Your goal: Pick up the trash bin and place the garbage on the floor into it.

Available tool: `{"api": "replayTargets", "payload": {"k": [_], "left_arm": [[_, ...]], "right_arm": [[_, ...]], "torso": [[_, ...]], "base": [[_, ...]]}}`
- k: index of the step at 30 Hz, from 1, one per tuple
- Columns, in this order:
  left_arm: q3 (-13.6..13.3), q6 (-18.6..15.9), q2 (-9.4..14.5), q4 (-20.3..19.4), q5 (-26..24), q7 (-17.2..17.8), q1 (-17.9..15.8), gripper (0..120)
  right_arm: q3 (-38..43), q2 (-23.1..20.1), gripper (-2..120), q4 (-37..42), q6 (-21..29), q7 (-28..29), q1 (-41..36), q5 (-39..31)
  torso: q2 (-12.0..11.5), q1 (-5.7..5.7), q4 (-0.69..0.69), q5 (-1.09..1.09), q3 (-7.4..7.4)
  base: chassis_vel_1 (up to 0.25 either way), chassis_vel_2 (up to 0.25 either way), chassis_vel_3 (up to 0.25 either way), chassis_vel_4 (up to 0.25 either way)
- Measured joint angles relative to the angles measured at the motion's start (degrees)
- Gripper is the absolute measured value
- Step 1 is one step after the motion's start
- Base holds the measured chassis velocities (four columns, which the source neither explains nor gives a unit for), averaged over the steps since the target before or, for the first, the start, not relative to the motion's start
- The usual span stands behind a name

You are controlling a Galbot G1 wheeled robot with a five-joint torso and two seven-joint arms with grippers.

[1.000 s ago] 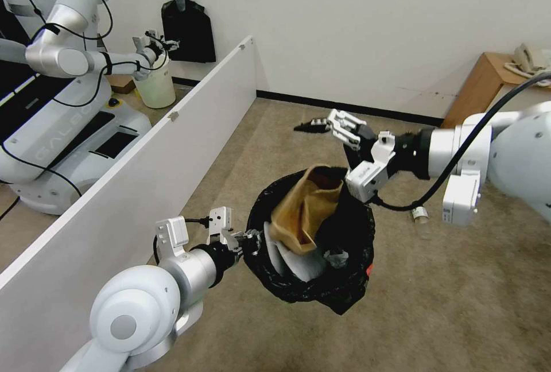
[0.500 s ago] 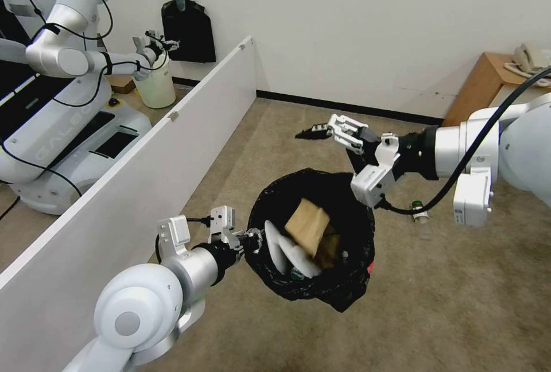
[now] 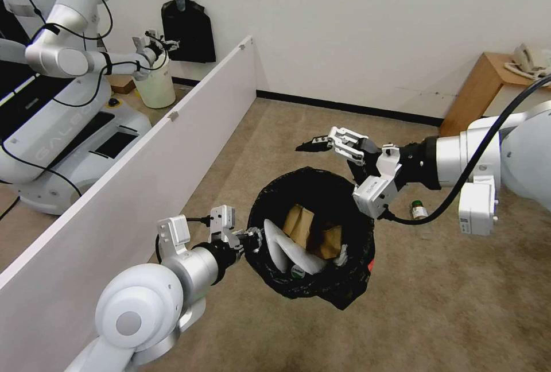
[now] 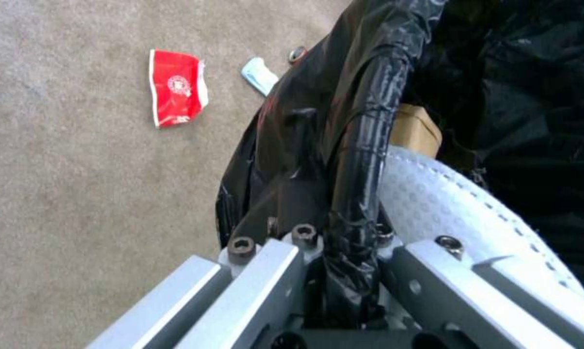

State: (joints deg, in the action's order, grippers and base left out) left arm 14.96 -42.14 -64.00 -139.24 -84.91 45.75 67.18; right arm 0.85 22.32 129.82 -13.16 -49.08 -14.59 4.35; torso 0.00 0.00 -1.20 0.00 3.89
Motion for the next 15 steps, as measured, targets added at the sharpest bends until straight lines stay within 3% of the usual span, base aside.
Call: {"api": "replayTargets", "payload": {"k": [15], "left_arm": [[2.0, 0.0, 1.1, -1.6, 2.2, -0.6, 3.1, 0]], "right_arm": [[6.3, -5.8, 100, 0.2, 4.2, 5.3, -1.5, -11.8]], "torso": [[0.0, 0.0, 0.0, 0.0, 0.0]], "base": [[0.0, 0.0, 0.0, 0.0]]}}
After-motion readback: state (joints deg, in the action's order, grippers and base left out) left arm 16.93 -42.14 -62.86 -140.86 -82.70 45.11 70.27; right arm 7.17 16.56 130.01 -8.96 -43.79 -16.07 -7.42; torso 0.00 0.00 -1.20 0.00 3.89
